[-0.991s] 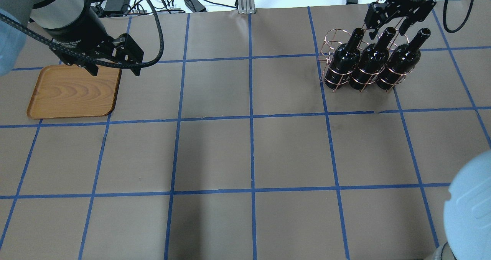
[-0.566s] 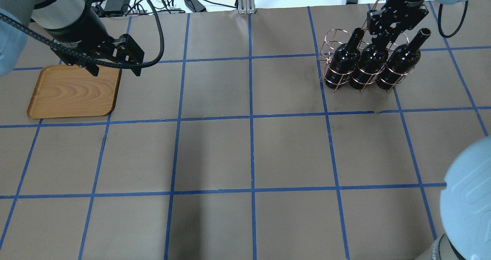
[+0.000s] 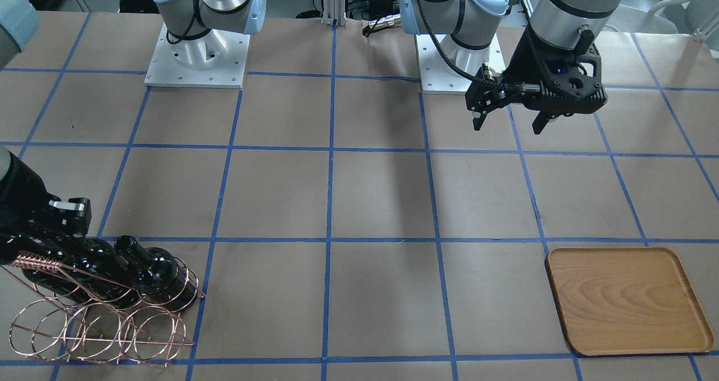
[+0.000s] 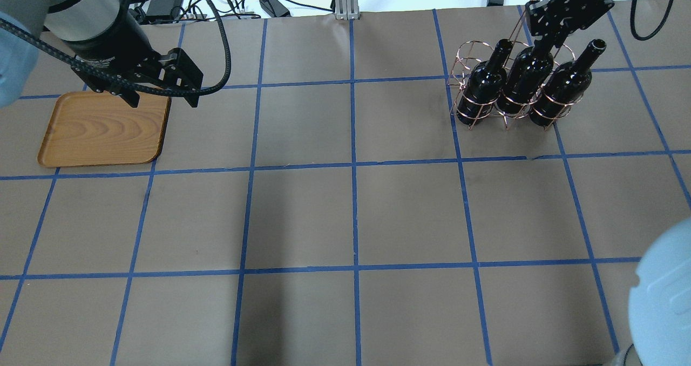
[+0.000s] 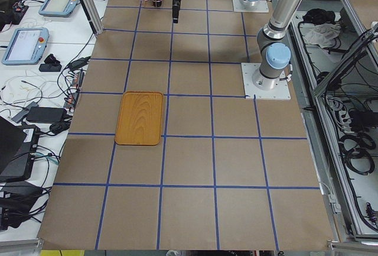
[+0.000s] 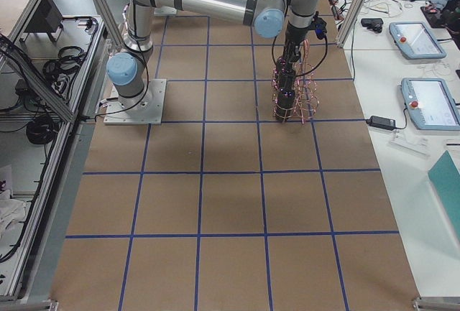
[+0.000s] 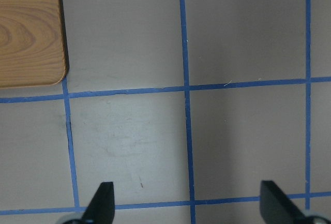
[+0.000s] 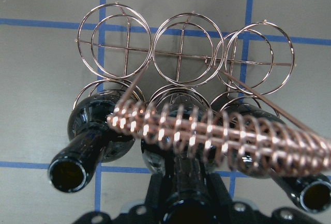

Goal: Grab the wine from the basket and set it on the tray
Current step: 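Grasp the middle dark wine bottle neck with the right gripper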

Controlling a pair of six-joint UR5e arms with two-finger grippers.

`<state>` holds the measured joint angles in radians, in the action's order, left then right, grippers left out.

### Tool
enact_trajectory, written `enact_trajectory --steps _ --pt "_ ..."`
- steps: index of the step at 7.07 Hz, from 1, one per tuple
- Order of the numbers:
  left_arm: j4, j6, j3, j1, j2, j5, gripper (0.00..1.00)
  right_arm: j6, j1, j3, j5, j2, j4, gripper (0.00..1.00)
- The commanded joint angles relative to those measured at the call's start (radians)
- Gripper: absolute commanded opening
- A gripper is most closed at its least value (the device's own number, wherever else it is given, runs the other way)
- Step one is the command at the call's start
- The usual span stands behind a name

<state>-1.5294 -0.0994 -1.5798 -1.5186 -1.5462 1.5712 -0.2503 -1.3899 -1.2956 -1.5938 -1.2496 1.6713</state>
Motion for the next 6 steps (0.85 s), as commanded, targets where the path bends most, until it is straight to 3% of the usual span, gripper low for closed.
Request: enact_trajectory --steps 1,3,4,6 --pt "0.001 0.003 0.001 0.000 0.000 0.001 1.00 0.002 0.000 0.047 -0.003 -0.109 -0.106 0.04" --pt "0.008 0.000 0.003 0.009 0.006 0.010 1.00 0.093 -0.026 0.043 -0.002 -0.186 -0.232 0.02" --pt "0.012 0.000 0.004 0.011 0.006 0.009 1.00 0.197 -0.108 0.020 -0.005 -0.191 -0.267 0.00" --pt "0.012 -0.023 0.006 0.066 0.008 0.000 1.00 0.462 -0.274 -0.069 0.000 -0.179 -0.170 0.00"
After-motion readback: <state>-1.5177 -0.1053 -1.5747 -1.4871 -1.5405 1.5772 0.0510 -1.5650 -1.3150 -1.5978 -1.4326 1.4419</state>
